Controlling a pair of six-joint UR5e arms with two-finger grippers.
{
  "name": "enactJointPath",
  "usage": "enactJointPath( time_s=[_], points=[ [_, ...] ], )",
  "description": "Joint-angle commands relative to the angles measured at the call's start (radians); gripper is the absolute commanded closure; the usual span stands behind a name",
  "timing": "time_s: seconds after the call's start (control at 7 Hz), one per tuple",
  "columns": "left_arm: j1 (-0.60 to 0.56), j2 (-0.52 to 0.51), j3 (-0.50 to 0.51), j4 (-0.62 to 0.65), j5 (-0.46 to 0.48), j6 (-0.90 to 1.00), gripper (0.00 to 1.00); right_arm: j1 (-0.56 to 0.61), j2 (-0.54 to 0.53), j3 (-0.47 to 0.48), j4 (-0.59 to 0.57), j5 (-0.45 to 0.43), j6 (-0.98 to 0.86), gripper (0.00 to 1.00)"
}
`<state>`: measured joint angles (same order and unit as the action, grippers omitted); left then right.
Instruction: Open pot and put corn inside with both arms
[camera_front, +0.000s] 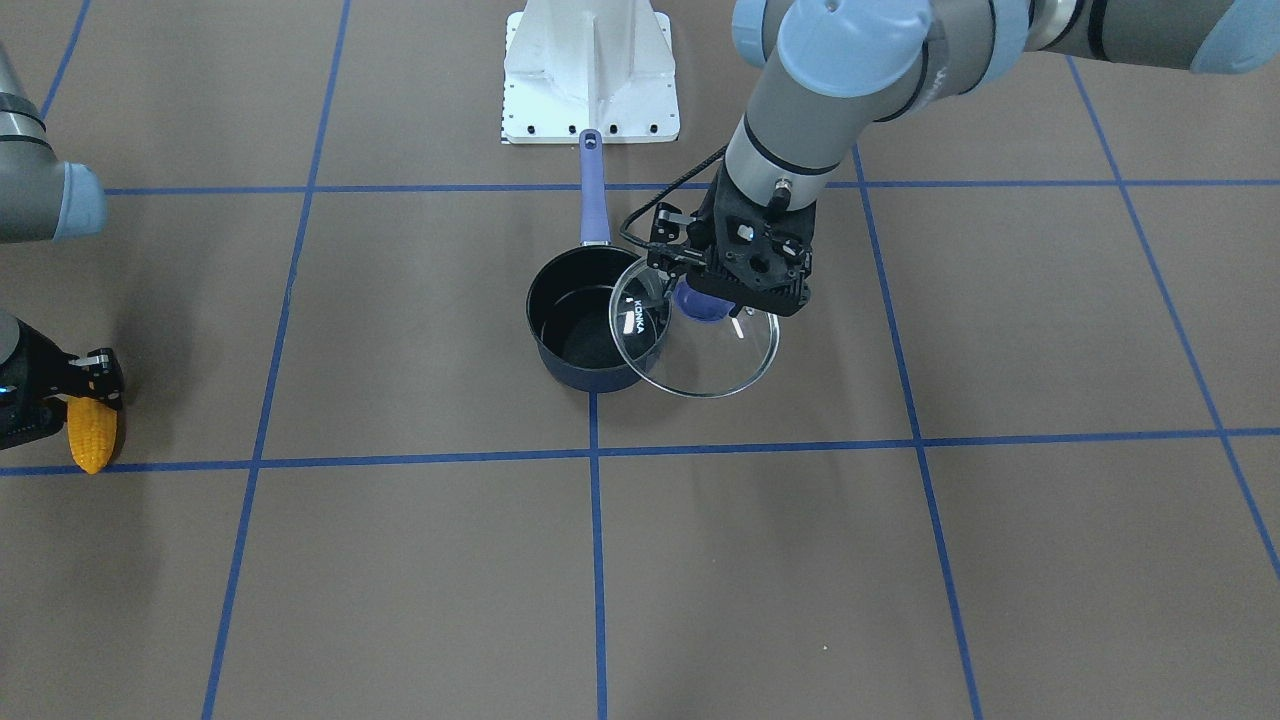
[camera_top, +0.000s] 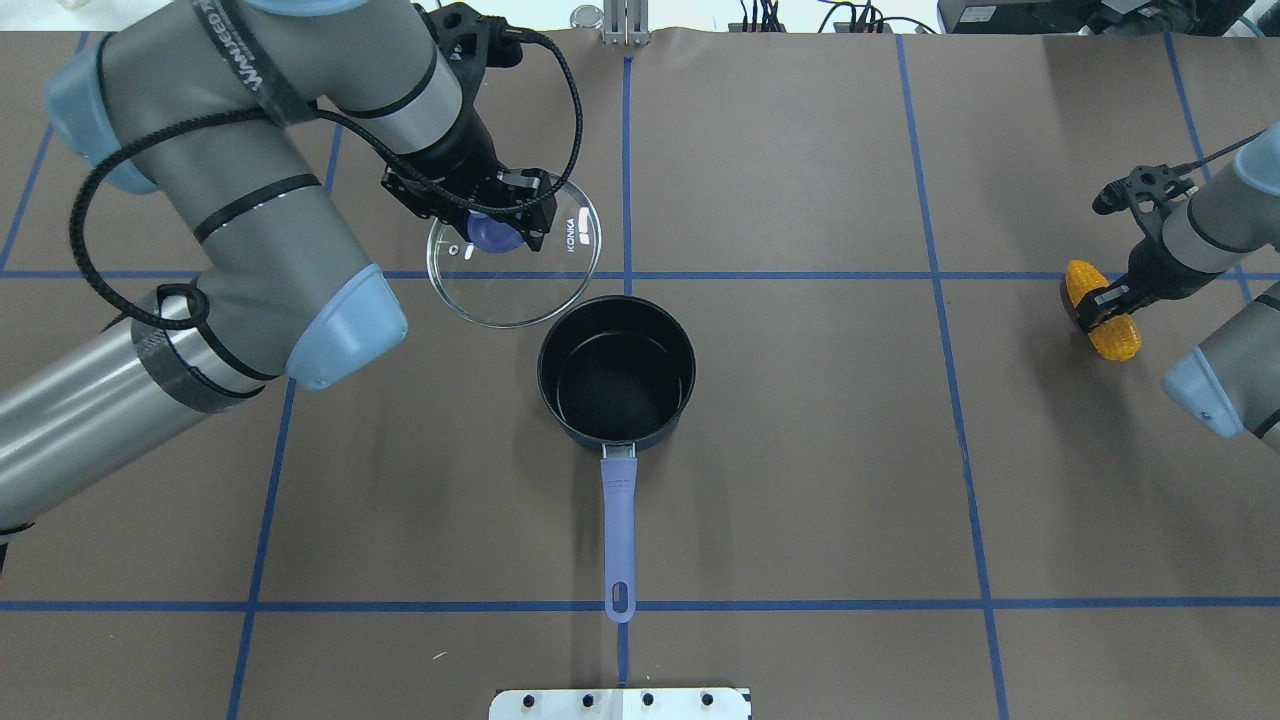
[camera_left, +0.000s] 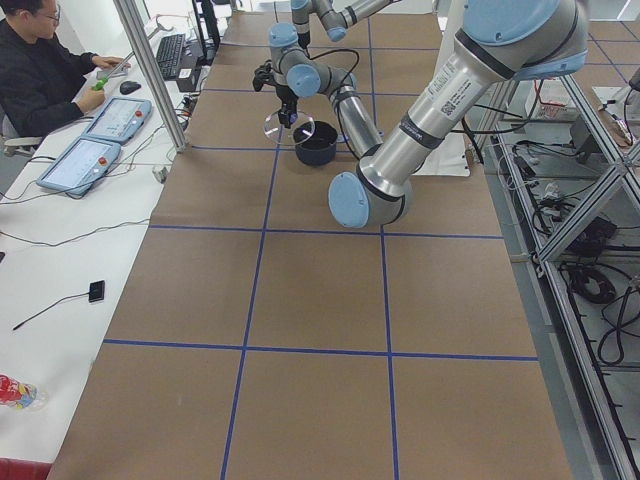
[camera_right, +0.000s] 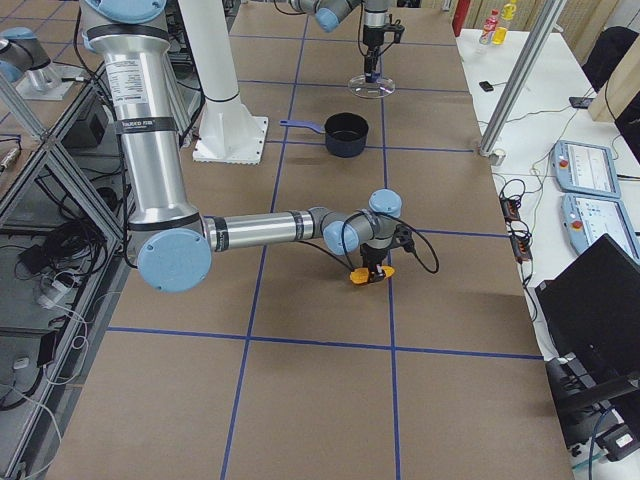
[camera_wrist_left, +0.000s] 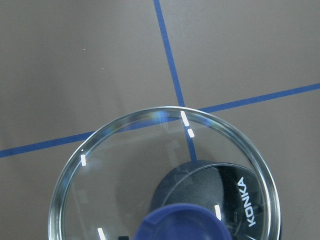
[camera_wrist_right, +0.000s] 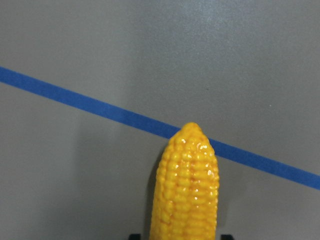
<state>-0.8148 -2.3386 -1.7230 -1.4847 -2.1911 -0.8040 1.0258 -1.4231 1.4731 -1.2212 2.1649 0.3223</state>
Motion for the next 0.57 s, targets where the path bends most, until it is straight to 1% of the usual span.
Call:
enactJointPath(
  time_s=[0.0, 0.14, 0.29, 0.43],
  points=[
    [-0.035, 0.031, -0.017, 0.007, -0.029, 0.048, 0.37, -0.010, 0.003, 0.021, -0.003, -0.013, -0.005, 0.66],
    [-0.043, 0.036, -0.018, 0.006, -0.029, 0.049, 0.36, -0.009, 0.003, 0.057, -0.017, -0.005, -0.006, 0.67],
    [-0.058, 0.065, -0.033, 0.007, -0.032, 0.095, 0.36, -0.009, 0.013, 0.073, -0.033, 0.003, -0.006, 0.67],
    [-0.081, 0.106, -0.061, 0.007, -0.041, 0.126, 0.36, -0.015, 0.029, 0.149, -0.141, 0.004, -0.006, 0.67]
  ],
)
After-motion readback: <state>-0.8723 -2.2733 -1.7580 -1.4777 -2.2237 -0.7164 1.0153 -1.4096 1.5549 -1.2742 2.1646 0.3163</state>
